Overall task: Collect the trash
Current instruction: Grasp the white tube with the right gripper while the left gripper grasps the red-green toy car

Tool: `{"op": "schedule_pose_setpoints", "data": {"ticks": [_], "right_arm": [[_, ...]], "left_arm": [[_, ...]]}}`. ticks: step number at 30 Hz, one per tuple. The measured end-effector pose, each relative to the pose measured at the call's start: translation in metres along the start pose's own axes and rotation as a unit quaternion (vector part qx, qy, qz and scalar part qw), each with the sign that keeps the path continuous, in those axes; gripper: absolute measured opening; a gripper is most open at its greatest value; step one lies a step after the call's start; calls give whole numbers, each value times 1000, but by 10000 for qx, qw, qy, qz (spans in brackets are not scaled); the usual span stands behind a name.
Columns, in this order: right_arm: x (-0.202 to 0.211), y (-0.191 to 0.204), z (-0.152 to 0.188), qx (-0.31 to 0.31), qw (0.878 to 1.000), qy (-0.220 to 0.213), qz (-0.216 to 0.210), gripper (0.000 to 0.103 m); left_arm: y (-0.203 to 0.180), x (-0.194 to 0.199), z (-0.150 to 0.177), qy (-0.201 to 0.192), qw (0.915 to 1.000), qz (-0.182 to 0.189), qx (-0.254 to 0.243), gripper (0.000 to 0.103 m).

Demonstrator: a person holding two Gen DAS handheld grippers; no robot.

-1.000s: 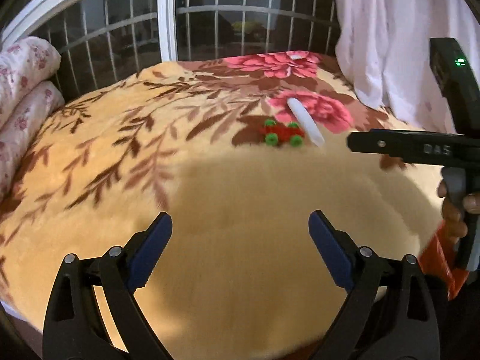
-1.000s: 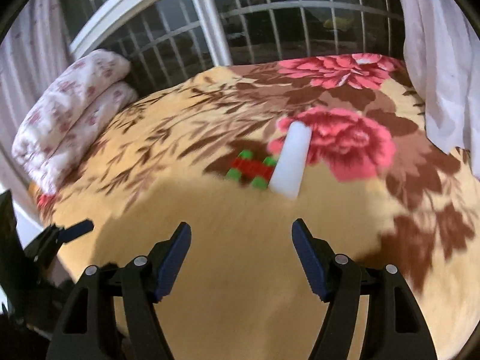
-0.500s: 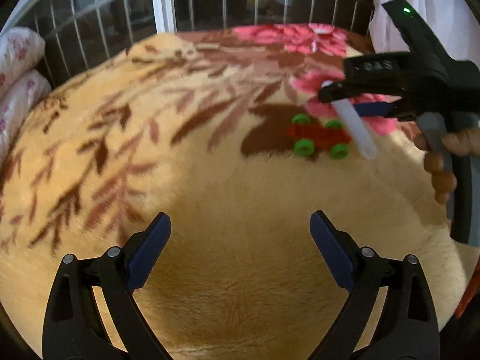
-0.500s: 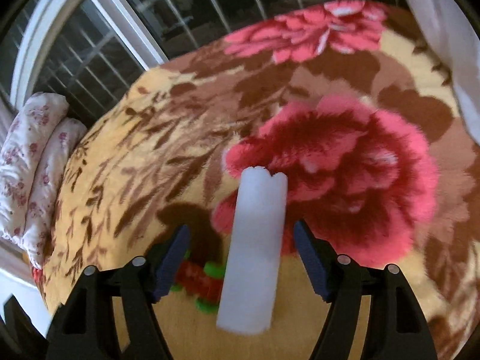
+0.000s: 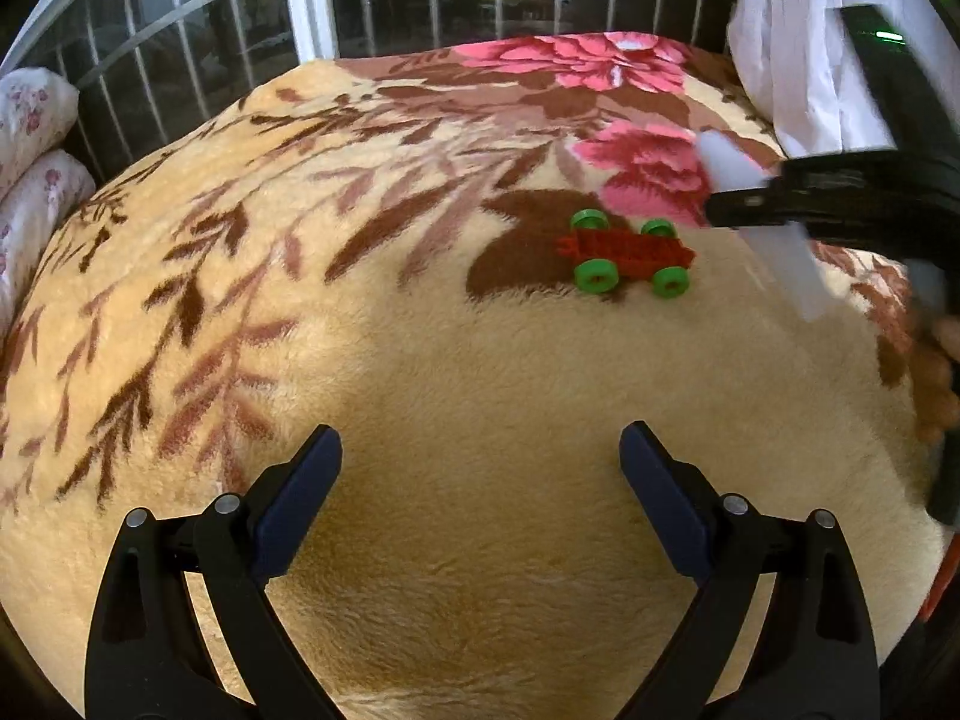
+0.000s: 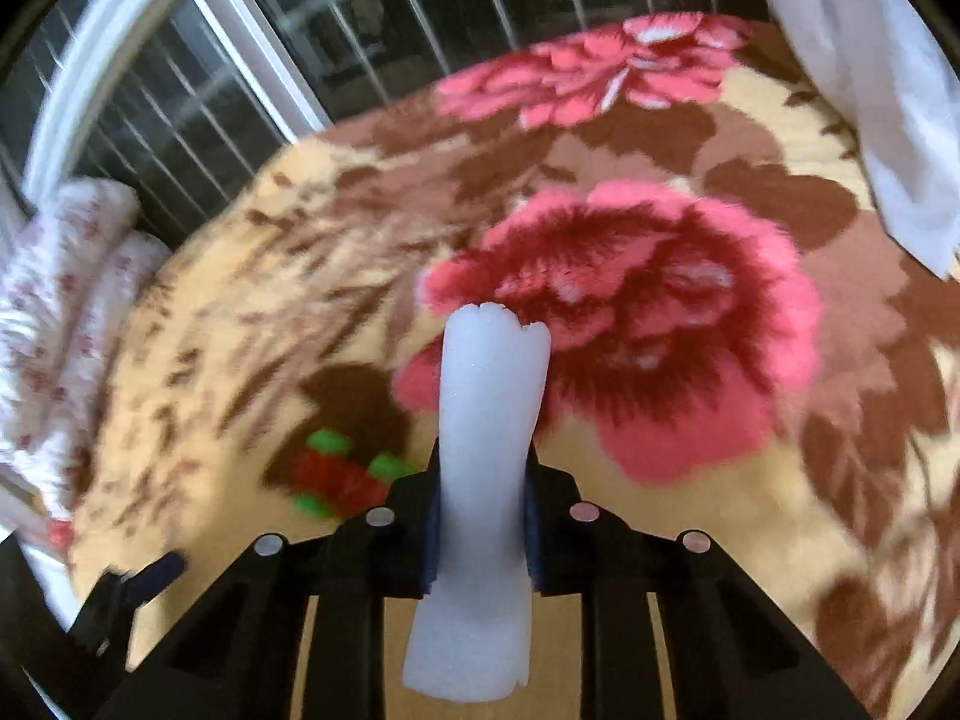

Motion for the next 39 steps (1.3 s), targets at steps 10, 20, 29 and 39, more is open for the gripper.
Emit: {"op": "schedule_pose_setpoints", "data": {"ticks": [10,20,29,39], "right_arm": [[121,-7,77,57,9932,-1128,-287,22],[131,-5,103,338,9914,-1213,-352,23],[116,9,117,358,9928,-1047,-458,23],[134,26,133,455,9931,-1042,-286,24]], "left_arm": [[-53,-30,-54,352,9976,456,-381,92],[-70,-88,-80,691,9962,254,-473,94],[-66,-76,-76,448,9976,326,-408,74],[-41,-7,-49,-98,9997,-114,-202,74]]}}
Point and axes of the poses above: each gripper's, at about its wrist camera, not at the fingertips, and x roughly against the way its jaws point, y to its left, z to its underside, the point moved 3 cm from there along -x, roughly the way its jaws point, and after that the axes turned 2 degrees about -z, right-handed, at the moved point
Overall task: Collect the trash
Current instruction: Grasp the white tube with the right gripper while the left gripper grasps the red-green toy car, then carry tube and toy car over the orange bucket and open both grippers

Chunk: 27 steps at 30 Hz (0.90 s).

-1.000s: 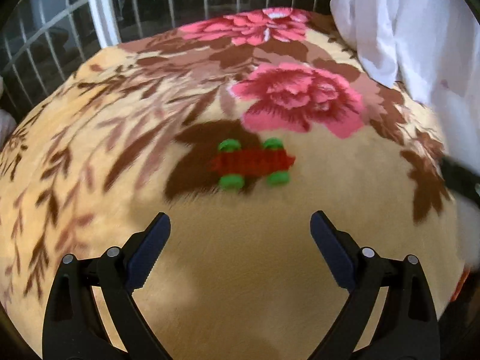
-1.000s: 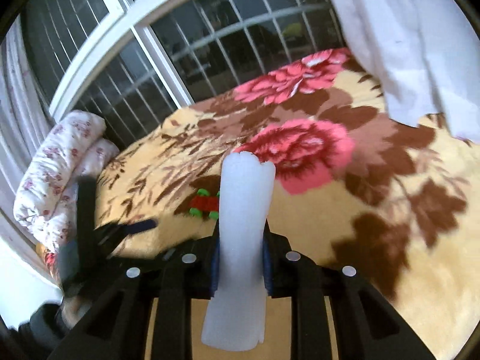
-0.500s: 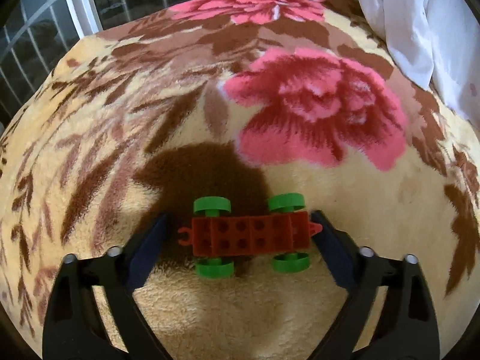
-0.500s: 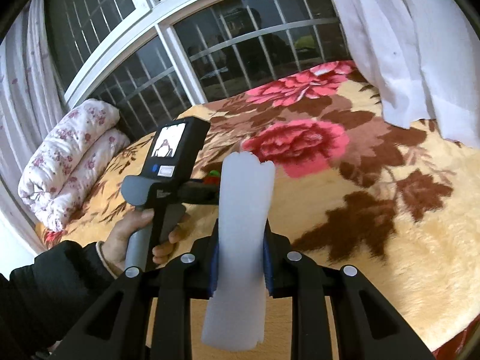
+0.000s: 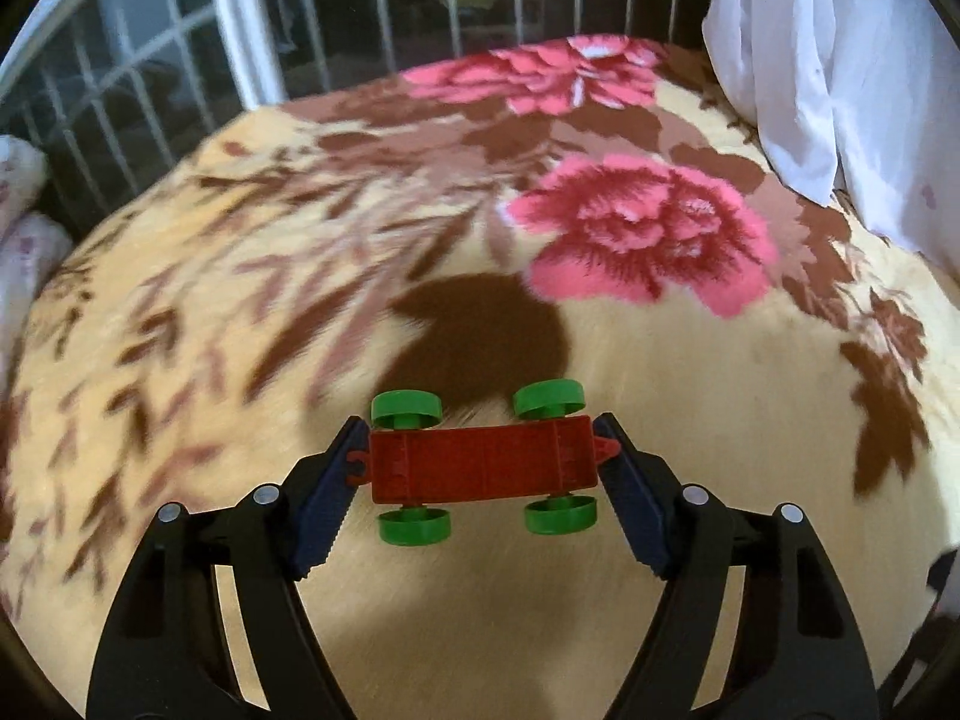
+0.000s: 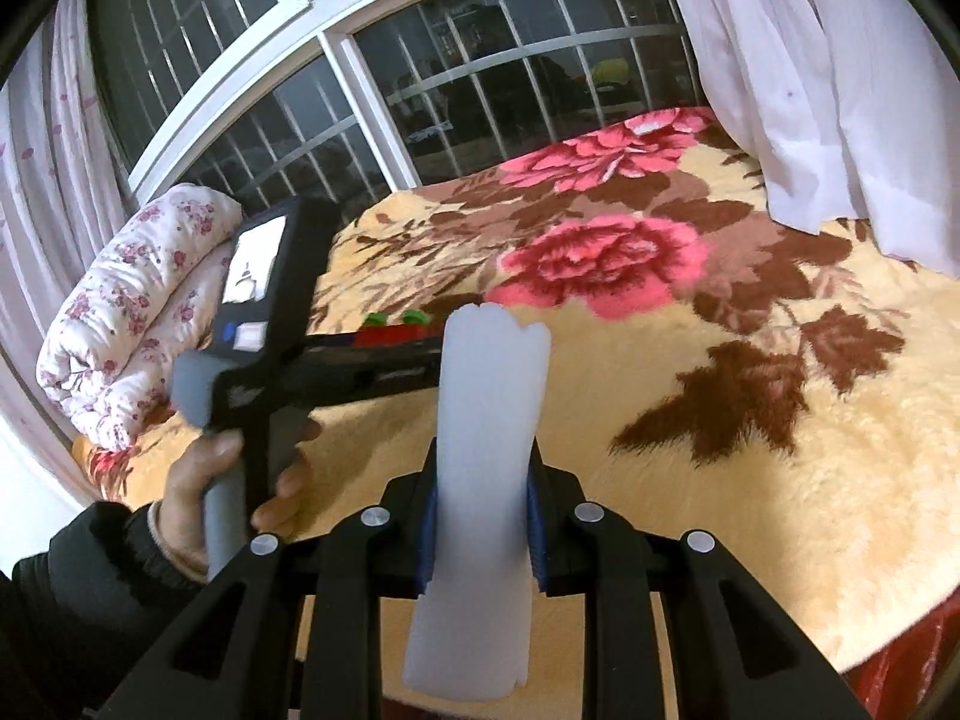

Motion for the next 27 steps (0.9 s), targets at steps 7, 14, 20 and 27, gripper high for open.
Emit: {"op": "schedule_pose_setpoints", "data": {"ticks": [7,14,20,27], "right_arm": [[23,42,24,318,9995,64,-57,25],[40,83,69,566,9977,294,-216,25],[49,104,116,807,9941,624,-367,25],[39,103,170,913,9873,1256,-326,25]], "left_arm": [[29,78,51,-356,9989,-15,314,74],[46,140,122,-514,9967,10,625,74],[44,180,179,-649,9960,148,600,74],[33,170,247,-230,9988,420,61,74]]}}
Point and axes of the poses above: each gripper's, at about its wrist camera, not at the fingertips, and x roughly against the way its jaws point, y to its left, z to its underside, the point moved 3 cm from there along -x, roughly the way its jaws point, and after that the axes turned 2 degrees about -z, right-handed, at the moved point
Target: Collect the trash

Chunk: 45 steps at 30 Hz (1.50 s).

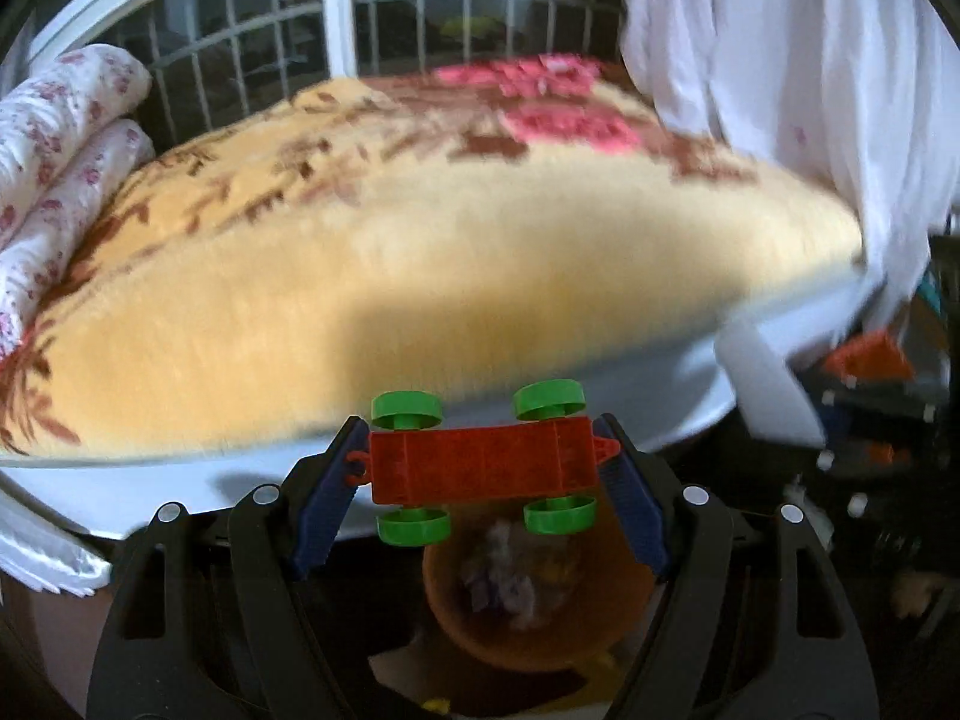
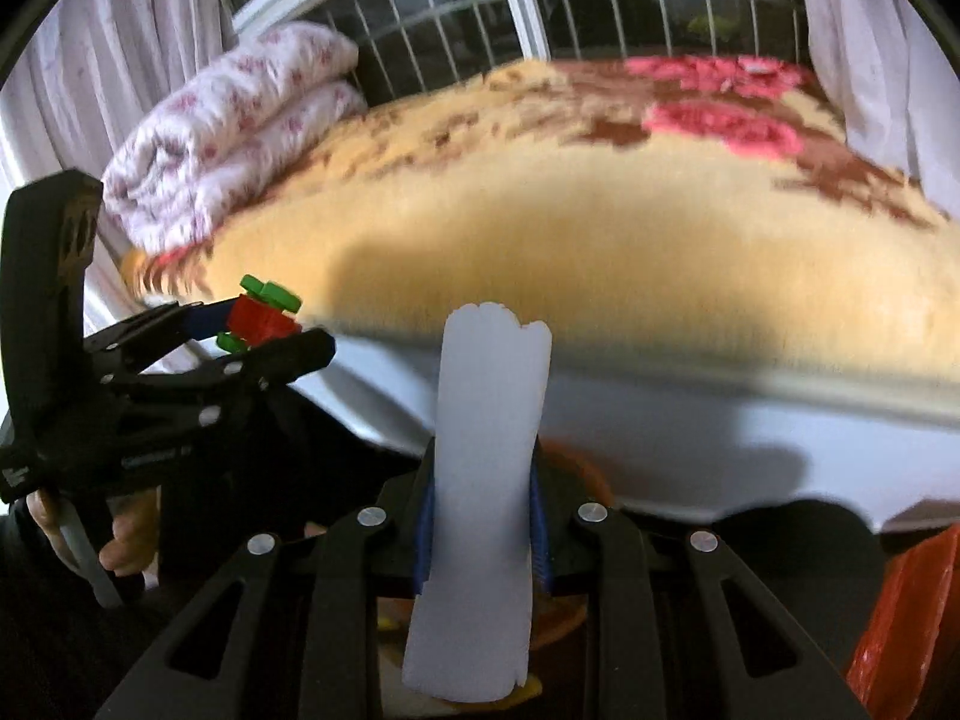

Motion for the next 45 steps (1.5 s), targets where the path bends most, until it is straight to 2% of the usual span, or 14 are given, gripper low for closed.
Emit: {"op": "schedule_pose_setpoints", "data": {"ticks": [4,9,17,29,31,32,33,34,42,45], "right_arm": [[-22,-6,24,-62,9991,407,32,25],[-53,-13,45,-186,9962,848,-57,25],[-93,-25,66,-451,9885,1440,-98,26],[-118,-30,74,-535,9814,1843,-117,28],[-120,-31,74,-553,9810,1857,-114,32],[-119,-31,75,-555,9806,1876,-97,39],[-120,-31,77,-561,9802,1899,-75,54],[-119,-33,77,-563,9803,1895,-46,60],[-104,-36,77,-695,9835,1668,30,60],[-94,-38,69,-708,9864,1481,61,61]], "left_arm": [[5,-29,32,412,9991,35,54,74],[-2,-75,64,1171,9930,89,85,74],[2,-114,77,1868,9823,46,138,74],[4,-144,82,2309,9728,77,166,74],[4,-146,82,2360,9716,78,171,74],[5,-148,84,2423,9700,93,181,75],[6,-151,87,2478,9686,95,194,78],[6,-152,89,2529,9673,77,199,80],[8,-148,91,2435,9696,105,218,84],[9,-133,84,2249,9736,249,296,84]]}}
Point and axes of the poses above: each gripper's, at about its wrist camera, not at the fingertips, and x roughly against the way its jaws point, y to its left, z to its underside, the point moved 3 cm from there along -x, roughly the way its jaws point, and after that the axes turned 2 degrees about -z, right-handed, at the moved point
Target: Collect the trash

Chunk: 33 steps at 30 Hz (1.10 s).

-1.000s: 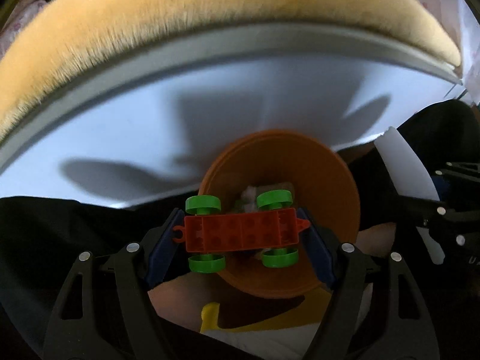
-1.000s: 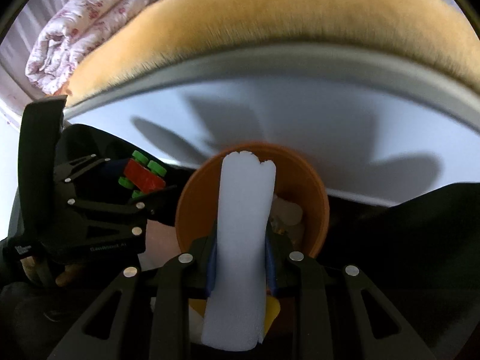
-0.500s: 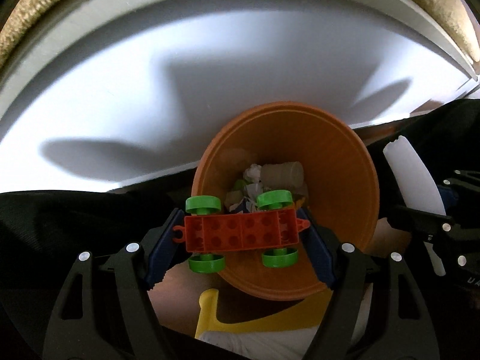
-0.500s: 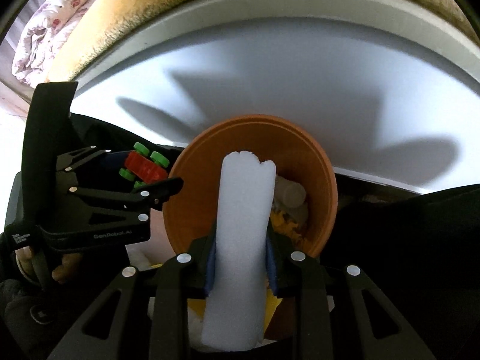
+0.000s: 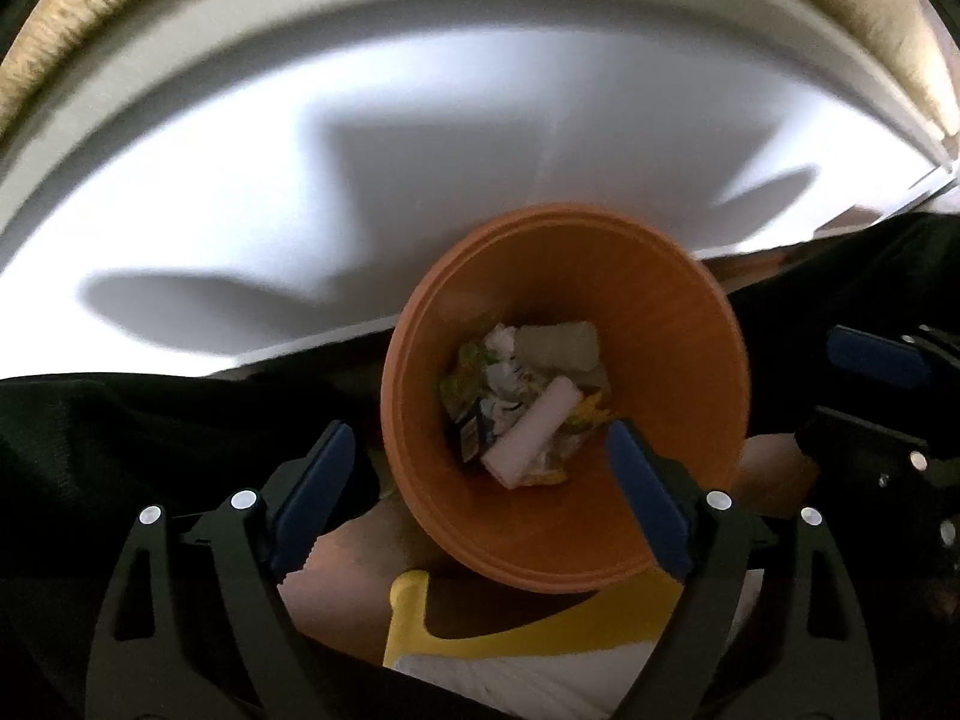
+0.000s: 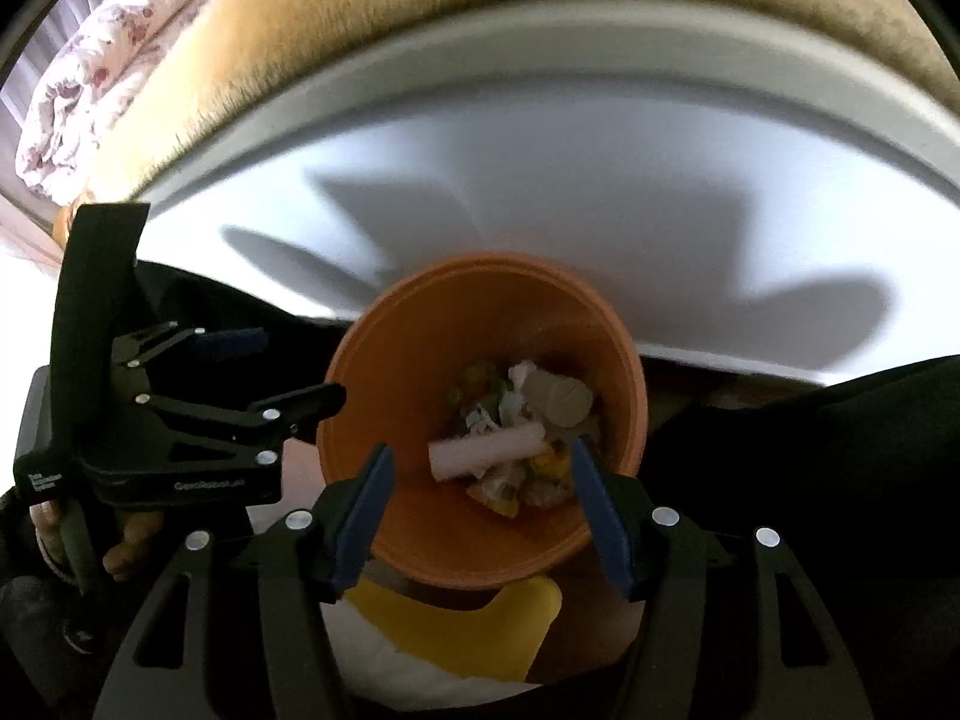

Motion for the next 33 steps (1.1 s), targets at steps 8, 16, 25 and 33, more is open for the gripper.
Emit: {"op": "schedule_pose_setpoints", "data": {"ticks": [8,16,25,33], "right_arm": [[90,3,-32,300,9871,-1493,487,83],[168,17,-96,728,9363,-3086,1511,98],[186,22,-144,475,9157,-3451,2006,98],[178,22,-156,311,9194,-3404,1947,98]], "left_arm": [[0,108,-18,-1832,9823,-337,-185,91],[6,193,-65,-3232,9410,-986,204,94],[19,225,-113,-3544,9277,-1047,522,94],[32,217,-125,-3387,9329,-990,712,94]]}}
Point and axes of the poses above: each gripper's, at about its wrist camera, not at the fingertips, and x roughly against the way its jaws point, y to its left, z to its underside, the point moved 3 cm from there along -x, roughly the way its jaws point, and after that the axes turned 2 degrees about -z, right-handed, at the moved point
